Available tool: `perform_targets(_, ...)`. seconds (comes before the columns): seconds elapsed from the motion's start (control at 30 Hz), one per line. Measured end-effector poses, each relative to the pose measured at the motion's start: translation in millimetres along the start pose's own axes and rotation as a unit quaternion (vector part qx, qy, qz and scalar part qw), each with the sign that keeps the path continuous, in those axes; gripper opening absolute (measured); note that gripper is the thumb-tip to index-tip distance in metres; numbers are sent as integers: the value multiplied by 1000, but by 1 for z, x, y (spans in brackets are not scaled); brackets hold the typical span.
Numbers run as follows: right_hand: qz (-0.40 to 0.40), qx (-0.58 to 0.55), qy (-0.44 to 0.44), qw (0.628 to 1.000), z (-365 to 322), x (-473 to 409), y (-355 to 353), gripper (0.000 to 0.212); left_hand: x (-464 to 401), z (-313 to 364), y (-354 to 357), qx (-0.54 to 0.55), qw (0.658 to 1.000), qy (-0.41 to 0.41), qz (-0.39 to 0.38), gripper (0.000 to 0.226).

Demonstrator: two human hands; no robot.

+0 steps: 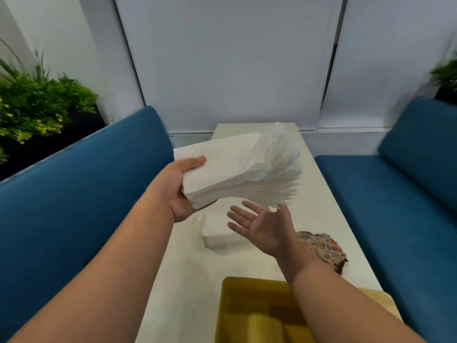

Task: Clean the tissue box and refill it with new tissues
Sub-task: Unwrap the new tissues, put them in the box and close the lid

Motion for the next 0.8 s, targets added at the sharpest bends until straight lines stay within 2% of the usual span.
perform_targets(0.07, -51, -34, -20, 998, -12, 35, -10, 72, 13, -22, 5, -5, 999, -33, 0, 22)
perform_targets(0.17, -60, -11, -14, 998, -23, 79, -31, 89, 34, -54, 0, -44, 997, -64, 15, 29)
perform_targets(0.3, 38, 176, 14, 984, -25, 111, -55, 89, 61, -86, -3, -82, 994, -71, 33, 32)
perform_targets(0.4, 103, 238, 29, 965, -23, 127, -66, 86, 77, -103, -1, -100, 993, -59, 28, 39)
perform_targets(0.47, 124, 271, 31, 954, -20, 136, -73, 76, 87, -110, 0, -108, 993, -49, 27, 40)
perform_targets(0.53, 111, 304, 17, 946, -18, 141, -77, 64, 95, -113, -1, -107, 992, -53, 41, 37)
perform_targets(0.7, 45, 326, -66, 942, -12, 156, -80, 93, 105, -118, -5, -111, 987, -87, 75, 42)
perform_targets(0.8, 15, 360, -83, 929, -3, 163, -81, 86, 108, -121, -3, -127, 984, -102, 68, 37)
Point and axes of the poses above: each hand's wrist, its own x-axis away from the middle knuckle, its own y-axis out of the palm, z = x × y, the point moved 5 cm from there along -x, towards the middle knuckle, and after that the axes turned 13 degrees about y, right-handed, at the moved point
